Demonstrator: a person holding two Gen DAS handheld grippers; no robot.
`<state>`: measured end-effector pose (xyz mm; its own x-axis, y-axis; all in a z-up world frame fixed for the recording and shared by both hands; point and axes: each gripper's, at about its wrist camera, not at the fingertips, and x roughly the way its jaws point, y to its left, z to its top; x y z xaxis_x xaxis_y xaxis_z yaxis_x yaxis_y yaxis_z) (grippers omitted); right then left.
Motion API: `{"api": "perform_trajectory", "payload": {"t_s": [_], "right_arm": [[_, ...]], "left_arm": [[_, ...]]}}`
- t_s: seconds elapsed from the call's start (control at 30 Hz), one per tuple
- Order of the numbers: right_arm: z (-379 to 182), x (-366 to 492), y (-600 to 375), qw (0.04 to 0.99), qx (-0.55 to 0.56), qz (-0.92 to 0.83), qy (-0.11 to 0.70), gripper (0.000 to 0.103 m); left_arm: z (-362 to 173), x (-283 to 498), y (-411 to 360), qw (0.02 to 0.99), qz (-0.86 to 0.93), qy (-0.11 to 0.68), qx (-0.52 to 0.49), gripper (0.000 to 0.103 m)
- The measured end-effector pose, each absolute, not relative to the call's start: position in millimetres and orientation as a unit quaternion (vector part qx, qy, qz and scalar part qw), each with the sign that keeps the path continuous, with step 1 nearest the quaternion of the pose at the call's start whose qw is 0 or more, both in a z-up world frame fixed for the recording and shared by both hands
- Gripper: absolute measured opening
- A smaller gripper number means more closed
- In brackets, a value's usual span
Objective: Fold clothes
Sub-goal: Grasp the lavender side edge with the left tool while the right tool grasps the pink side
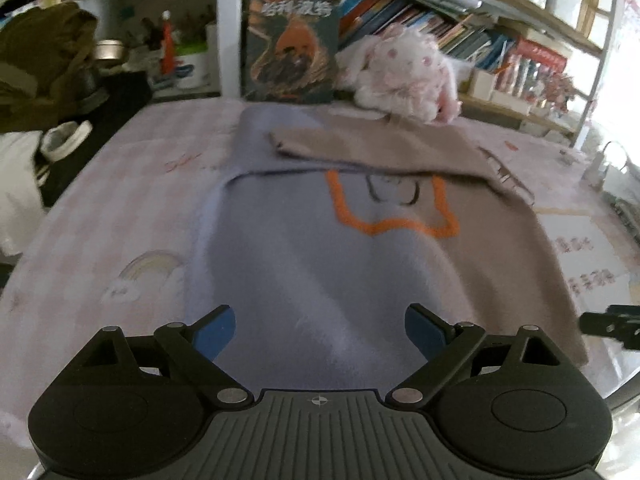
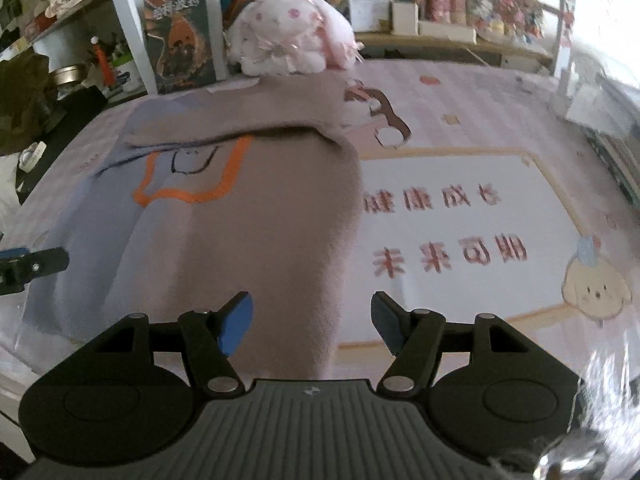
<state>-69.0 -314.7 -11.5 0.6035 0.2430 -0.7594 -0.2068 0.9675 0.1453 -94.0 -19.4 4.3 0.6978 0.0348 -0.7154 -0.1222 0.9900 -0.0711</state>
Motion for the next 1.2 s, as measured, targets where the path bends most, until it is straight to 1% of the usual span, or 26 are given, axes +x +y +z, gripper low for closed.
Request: {"api": "perform_trajectory", "payload": {"t_s": [0.17, 0.27, 0.3, 0.33, 0.37, 0.4, 0.47, 0.6, 0.7, 0.73, 0.77, 0.8, 0.83, 0.87, 0.9, 0.93, 1.0, 1.03, 1.1, 1.17, 1.2], "right_arm": [[-21, -79, -328, 0.887, 0.045, 0.125, 0.442, 0.064], [-27, -82, -331, 0.881, 0.056, 0.127, 0.452, 0.063], [-28, -83, -332, 0.880, 0.059, 0.128, 0.453, 0.063], [-30, -83, -333, 0.878, 0.063, 0.130, 0.456, 0.060], [-31, -82, -333, 0.876, 0.071, 0.131, 0.459, 0.059], [-32, -80, -334, 0.874, 0.079, 0.129, 0.462, 0.056], [-33, -76, -337, 0.873, 0.094, 0.123, 0.463, 0.055], [-32, -66, -338, 0.871, 0.113, 0.112, 0.465, 0.050], [-31, -58, -331, 0.871, 0.103, 0.113, 0.467, 0.043], [-31, -56, -330, 0.871, 0.099, 0.114, 0.467, 0.042], [-32, -54, -327, 0.871, 0.094, 0.116, 0.467, 0.042], [-31, -53, -324, 0.872, 0.088, 0.118, 0.467, 0.038], [-31, -51, -321, 0.872, 0.080, 0.122, 0.467, 0.029], [-31, -50, -319, 0.872, 0.076, 0.127, 0.467, 0.024], [-31, -48, -317, 0.870, 0.078, 0.131, 0.468, 0.012], [-31, -46, -316, 0.869, 0.080, 0.136, 0.470, 0.010], [-27, -44, -317, 0.867, 0.101, 0.144, 0.465, 0.010], [-24, -44, -318, 0.868, 0.116, 0.151, 0.459, 0.010], [-18, -44, -319, 0.866, 0.142, 0.166, 0.449, 0.010], [-18, -41, -318, 0.862, 0.151, 0.168, 0.454, 0.011], [-20, -40, -318, 0.860, 0.150, 0.162, 0.461, 0.015]], "left_arm": [[-2, -110, -7, 0.913, 0.074, 0.395, -0.072, 0.094], [-5, -120, 1, 0.908, 0.093, 0.400, -0.082, 0.091], [-6, -123, 3, 0.906, 0.100, 0.402, -0.085, 0.079], [-8, -124, 6, 0.904, 0.106, 0.403, -0.091, 0.064], [-10, -121, 11, 0.902, 0.113, 0.404, -0.101, 0.058], [-12, -118, 15, 0.900, 0.119, 0.405, -0.110, 0.049], [-15, -112, 24, 0.895, 0.132, 0.406, -0.125, 0.043], [-21, -97, 41, 0.886, 0.146, 0.424, -0.120, 0.043], [-24, -88, 44, 0.884, 0.142, 0.430, -0.114, 0.042], [-24, -87, 42, 0.886, 0.140, 0.429, -0.110, 0.041], [-25, -85, 40, 0.888, 0.136, 0.427, -0.106, 0.037], [-25, -84, 38, 0.890, 0.131, 0.425, -0.103, 0.025], [-25, -83, 36, 0.892, 0.123, 0.423, -0.104, 0.012], [-23, -82, 35, 0.893, 0.117, 0.422, -0.106, 0.008], [-20, -81, 33, 0.895, 0.113, 0.419, -0.106, 0.005], [-15, -80, 31, 0.898, 0.105, 0.413, -0.107, 0.005], [-3, -80, 25, 0.908, 0.078, 0.398, -0.105, 0.006], [1, -79, 22, 0.911, 0.067, 0.394, -0.098, 0.010], [-1, -75, 22, 0.907, 0.064, 0.405, -0.093, 0.011], [-6, -73, 25, 0.900, 0.067, 0.418, -0.098, 0.012], [-9, -73, 29, 0.895, 0.071, 0.426, -0.108, 0.017]]}}
